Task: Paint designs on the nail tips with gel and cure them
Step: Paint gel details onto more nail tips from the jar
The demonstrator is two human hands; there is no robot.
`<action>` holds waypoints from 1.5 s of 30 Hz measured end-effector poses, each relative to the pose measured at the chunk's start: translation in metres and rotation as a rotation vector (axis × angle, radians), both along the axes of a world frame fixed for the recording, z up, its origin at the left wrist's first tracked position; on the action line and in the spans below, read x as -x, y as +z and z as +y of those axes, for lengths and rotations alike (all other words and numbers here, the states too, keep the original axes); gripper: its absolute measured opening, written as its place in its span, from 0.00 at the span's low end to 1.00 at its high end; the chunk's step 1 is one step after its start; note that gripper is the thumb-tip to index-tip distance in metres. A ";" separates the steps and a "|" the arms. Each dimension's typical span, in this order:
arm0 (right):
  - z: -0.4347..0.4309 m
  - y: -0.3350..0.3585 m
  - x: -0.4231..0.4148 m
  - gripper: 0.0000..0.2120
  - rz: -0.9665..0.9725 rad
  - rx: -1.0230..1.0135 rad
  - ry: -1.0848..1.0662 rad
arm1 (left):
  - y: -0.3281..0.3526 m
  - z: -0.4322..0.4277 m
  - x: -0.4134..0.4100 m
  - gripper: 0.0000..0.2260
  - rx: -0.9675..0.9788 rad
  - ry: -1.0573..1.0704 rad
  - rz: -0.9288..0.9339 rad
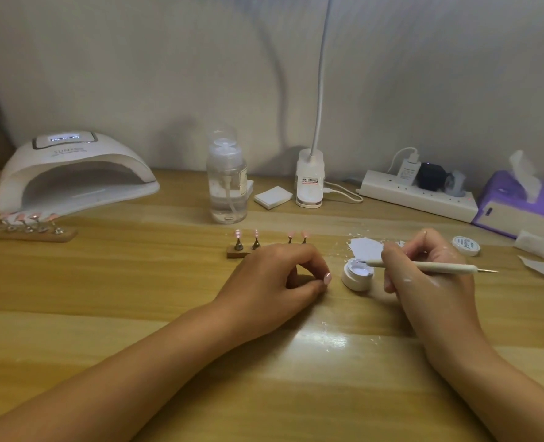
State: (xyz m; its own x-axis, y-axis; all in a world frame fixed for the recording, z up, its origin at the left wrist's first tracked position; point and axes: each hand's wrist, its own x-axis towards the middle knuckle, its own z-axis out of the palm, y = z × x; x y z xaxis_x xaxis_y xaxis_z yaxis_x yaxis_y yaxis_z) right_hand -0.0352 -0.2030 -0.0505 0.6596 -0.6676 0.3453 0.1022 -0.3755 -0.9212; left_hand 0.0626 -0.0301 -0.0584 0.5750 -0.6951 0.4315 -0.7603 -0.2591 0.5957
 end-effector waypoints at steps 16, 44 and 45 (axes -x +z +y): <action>0.001 0.003 0.002 0.15 -0.106 -0.098 0.046 | 0.003 -0.001 0.004 0.02 -0.043 0.071 -0.082; 0.002 0.003 0.001 0.13 -0.134 -0.128 0.066 | 0.023 -0.004 -0.020 0.05 -0.276 0.493 -0.452; 0.001 0.003 0.001 0.13 -0.133 -0.131 0.061 | 0.023 -0.004 -0.018 0.05 -0.273 0.492 -0.469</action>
